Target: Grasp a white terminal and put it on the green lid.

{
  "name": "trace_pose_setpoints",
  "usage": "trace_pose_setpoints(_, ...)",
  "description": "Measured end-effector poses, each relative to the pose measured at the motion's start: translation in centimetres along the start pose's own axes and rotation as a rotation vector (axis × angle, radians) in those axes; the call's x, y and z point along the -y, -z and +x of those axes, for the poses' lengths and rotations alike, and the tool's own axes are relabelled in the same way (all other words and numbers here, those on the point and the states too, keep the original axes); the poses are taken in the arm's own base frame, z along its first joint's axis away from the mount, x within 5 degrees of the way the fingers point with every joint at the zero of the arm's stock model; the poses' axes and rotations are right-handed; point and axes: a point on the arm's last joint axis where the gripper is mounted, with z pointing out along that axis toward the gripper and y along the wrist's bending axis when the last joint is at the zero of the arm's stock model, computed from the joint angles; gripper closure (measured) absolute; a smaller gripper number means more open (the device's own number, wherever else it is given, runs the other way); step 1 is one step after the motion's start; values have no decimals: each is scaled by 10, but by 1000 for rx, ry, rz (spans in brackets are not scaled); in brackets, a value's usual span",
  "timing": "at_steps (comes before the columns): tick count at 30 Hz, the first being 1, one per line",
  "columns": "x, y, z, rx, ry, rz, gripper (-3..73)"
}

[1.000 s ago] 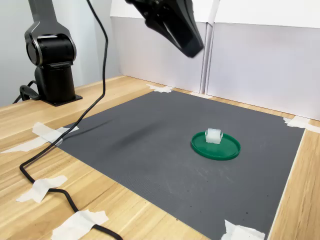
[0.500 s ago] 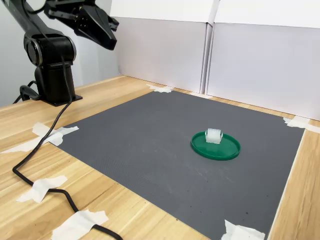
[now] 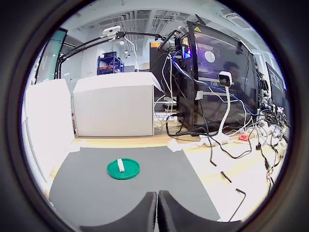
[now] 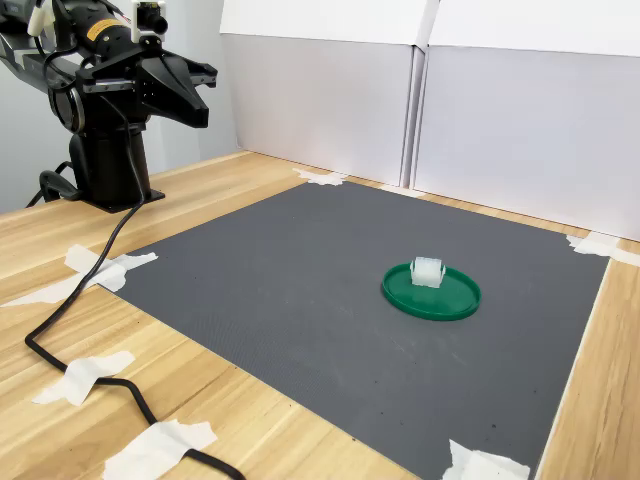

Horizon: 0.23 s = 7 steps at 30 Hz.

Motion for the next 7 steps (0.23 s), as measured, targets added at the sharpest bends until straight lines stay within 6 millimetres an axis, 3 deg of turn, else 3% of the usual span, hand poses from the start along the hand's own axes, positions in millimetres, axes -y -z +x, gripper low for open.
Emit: trace_pose_setpoints(7, 0, 2, -1, 21, 7, 2, 711)
